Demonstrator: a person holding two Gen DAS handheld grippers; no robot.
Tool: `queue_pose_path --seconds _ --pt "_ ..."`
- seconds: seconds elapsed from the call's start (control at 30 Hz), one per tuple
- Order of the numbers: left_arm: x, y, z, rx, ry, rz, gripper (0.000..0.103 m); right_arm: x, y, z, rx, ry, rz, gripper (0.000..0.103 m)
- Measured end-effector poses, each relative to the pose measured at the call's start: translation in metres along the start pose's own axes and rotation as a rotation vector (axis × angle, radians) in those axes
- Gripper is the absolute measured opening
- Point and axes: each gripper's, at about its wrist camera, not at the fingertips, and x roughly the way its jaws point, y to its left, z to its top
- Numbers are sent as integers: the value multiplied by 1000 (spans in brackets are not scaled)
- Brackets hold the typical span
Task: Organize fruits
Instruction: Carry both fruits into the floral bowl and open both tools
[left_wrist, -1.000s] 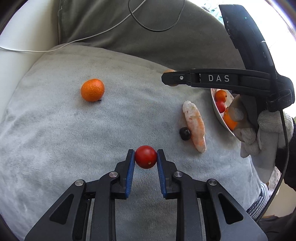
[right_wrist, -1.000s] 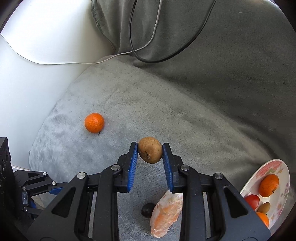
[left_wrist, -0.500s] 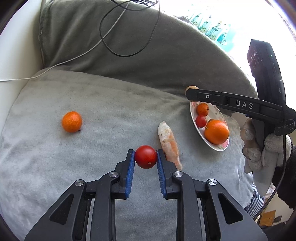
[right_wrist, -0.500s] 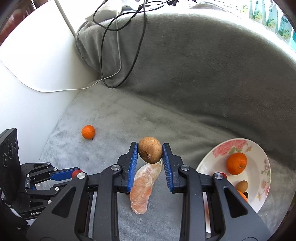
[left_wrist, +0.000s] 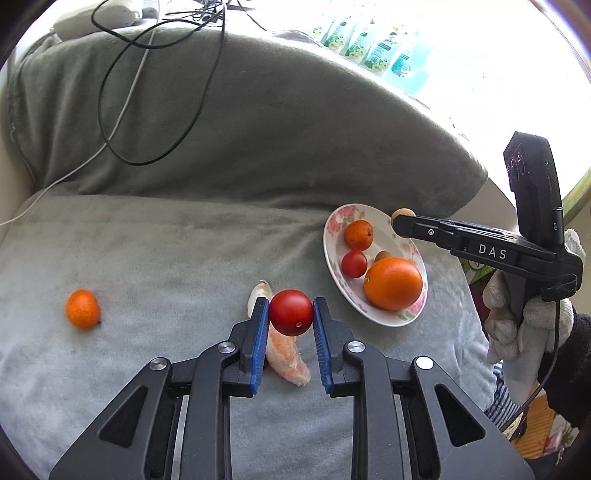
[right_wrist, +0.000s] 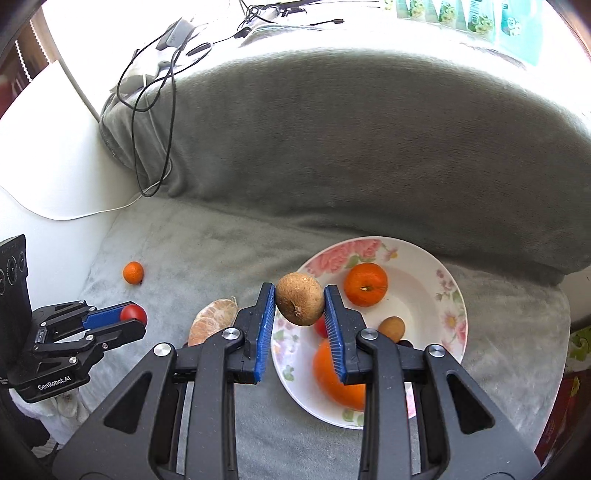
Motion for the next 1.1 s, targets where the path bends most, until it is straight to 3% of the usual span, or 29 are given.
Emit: queue_pose_path --seconds 0.57,1.1 --pt "54 -53 15 85 54 -59 22 -11 -79 -9 122 -16 -61 28" --pt "79 -75 21 130 90 -60 22 9 -91 2 135 1 -51 28"
